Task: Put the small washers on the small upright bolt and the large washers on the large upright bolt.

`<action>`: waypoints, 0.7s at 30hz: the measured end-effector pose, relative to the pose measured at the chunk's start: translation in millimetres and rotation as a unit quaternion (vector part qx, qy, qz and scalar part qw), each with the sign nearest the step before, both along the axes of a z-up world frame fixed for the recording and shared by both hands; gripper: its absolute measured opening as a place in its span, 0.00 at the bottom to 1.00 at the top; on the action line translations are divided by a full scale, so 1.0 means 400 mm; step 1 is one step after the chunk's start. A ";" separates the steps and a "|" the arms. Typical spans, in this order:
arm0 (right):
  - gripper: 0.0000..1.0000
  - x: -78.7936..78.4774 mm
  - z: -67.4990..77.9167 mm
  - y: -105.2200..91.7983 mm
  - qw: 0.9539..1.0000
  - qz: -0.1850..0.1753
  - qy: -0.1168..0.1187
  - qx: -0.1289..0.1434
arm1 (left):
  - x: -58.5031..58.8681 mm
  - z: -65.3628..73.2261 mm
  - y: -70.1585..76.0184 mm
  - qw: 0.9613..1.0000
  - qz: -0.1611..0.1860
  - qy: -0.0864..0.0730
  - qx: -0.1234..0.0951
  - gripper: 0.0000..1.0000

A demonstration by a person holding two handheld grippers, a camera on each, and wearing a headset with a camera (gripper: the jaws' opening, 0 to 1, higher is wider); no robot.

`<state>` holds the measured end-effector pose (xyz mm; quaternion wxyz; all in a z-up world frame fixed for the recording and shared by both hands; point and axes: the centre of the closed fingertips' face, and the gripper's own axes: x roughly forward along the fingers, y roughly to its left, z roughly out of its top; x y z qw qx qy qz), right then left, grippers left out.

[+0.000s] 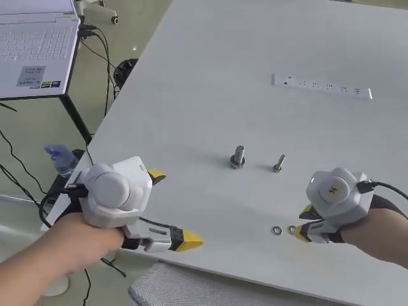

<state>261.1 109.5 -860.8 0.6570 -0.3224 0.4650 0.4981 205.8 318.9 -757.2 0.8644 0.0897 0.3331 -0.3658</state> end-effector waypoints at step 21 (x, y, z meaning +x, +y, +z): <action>0.24 0.003 -0.041 -0.012 1.000 0.002 -0.008 -0.025 | 0.003 -0.006 0.011 1.000 -0.002 0.003 0.013 0.87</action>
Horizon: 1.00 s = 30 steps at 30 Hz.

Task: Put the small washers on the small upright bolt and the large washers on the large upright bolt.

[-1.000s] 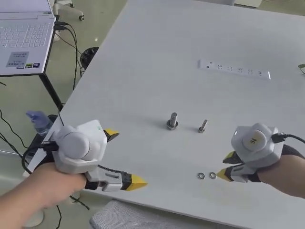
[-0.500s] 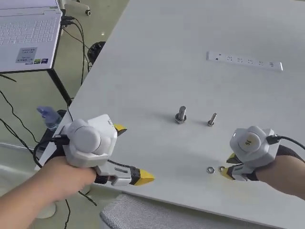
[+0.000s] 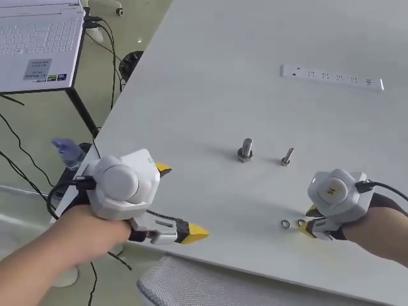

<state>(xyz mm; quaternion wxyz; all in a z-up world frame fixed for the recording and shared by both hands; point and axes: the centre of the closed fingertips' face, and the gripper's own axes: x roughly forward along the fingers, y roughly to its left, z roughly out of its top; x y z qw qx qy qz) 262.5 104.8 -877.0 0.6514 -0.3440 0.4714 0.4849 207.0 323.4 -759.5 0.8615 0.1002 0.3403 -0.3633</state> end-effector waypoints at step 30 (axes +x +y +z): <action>0.14 -0.002 0.000 0.003 1.000 0.017 -0.003 -0.008 | -0.003 -0.014 0.001 1.000 -0.006 0.008 0.008 0.84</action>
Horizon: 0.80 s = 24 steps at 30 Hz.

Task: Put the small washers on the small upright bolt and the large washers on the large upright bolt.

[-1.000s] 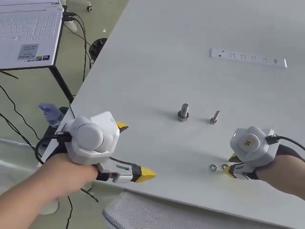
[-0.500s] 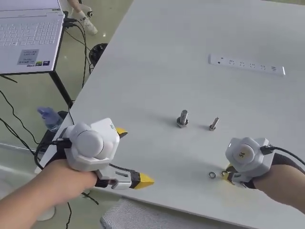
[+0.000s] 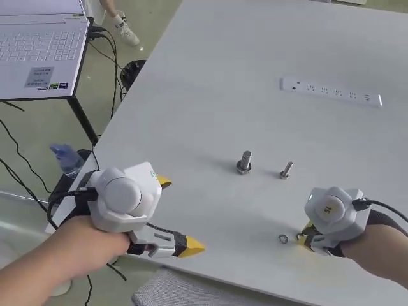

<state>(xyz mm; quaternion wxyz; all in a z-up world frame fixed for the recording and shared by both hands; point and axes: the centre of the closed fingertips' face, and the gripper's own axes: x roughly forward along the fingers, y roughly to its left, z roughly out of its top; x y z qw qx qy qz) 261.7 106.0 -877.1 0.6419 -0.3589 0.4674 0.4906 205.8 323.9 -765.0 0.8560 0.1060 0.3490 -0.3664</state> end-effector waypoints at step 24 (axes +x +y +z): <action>0.13 0.009 -0.002 -0.001 0.999 -0.020 0.027 0.000 | 0.001 -0.008 0.005 1.000 0.001 0.005 0.005 0.82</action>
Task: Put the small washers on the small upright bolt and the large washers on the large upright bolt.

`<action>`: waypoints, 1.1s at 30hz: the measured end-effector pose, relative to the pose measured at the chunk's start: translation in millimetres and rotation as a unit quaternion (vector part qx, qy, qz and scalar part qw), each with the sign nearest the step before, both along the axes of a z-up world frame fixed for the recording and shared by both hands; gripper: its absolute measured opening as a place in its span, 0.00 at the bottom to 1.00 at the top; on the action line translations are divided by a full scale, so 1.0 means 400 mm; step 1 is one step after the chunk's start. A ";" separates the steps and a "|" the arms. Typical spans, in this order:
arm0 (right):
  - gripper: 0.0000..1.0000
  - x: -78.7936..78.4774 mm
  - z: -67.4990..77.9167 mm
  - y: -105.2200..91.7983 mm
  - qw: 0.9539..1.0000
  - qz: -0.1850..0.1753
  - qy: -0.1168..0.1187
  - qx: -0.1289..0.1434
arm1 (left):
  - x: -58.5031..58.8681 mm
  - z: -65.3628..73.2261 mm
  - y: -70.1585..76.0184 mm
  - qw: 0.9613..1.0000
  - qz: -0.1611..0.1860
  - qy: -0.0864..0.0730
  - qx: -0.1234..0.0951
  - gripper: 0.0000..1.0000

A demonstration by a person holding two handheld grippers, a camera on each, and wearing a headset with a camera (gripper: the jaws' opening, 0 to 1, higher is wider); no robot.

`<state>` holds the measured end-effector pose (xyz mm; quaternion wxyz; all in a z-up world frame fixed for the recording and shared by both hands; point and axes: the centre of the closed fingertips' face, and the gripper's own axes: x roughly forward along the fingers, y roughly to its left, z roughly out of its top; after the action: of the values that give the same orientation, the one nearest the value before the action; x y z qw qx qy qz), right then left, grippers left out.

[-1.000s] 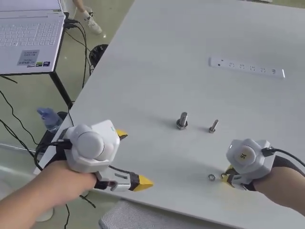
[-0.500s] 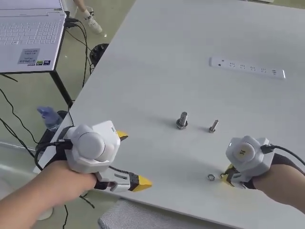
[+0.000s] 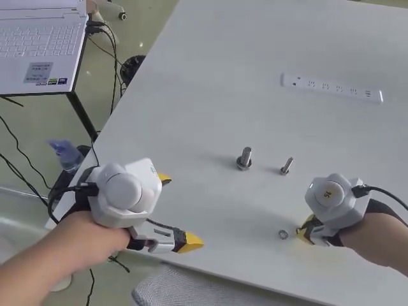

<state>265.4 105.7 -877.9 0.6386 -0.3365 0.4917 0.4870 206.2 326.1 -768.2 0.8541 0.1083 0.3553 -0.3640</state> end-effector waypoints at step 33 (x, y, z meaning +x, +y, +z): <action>0.12 0.011 0.002 -0.003 0.999 0.010 -0.017 -0.039 | -0.010 -0.016 0.003 1.000 -0.001 0.012 0.001 0.78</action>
<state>269.9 104.4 -877.1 0.6280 -0.3742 0.4963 0.4683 202.4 327.3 -774.4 0.8494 0.1054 0.3659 -0.3654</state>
